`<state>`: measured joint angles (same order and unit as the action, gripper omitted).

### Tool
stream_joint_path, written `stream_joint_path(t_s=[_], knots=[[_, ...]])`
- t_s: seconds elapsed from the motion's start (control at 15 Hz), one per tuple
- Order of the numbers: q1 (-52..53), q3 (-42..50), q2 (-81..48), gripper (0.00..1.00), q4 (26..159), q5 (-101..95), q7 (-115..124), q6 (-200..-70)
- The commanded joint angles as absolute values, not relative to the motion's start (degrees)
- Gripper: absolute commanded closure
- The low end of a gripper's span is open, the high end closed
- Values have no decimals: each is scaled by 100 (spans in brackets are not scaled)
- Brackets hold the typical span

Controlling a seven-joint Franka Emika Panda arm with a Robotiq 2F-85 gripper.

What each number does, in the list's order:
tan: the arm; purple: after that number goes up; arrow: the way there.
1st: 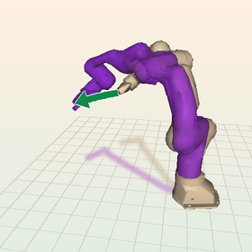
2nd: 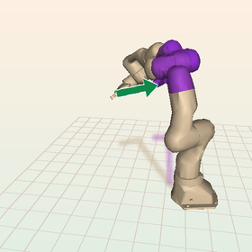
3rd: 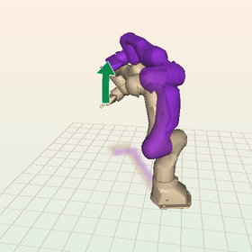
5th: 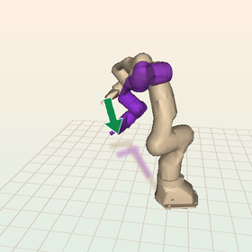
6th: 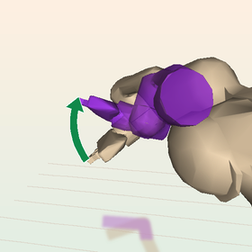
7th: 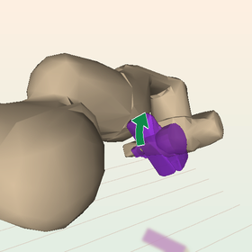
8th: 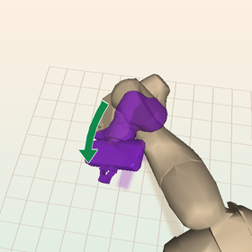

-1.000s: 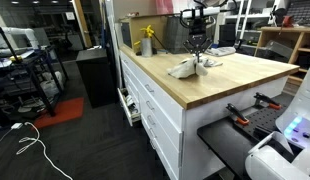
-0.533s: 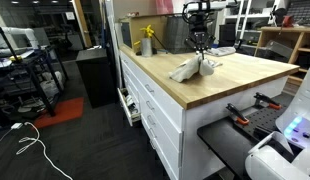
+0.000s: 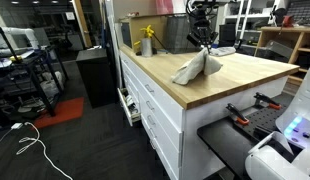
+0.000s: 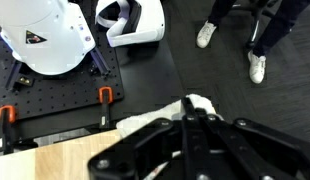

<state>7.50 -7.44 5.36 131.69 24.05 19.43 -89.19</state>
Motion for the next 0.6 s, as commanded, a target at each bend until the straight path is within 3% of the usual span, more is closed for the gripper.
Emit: stream_joint_path(t_s=[0.0, 0.53], knots=[[736, -763, 547, 72, 12988, 2467, 1813, -8766], [602, -723, 673, 15, 13093, 2371, 2915, -9963]])
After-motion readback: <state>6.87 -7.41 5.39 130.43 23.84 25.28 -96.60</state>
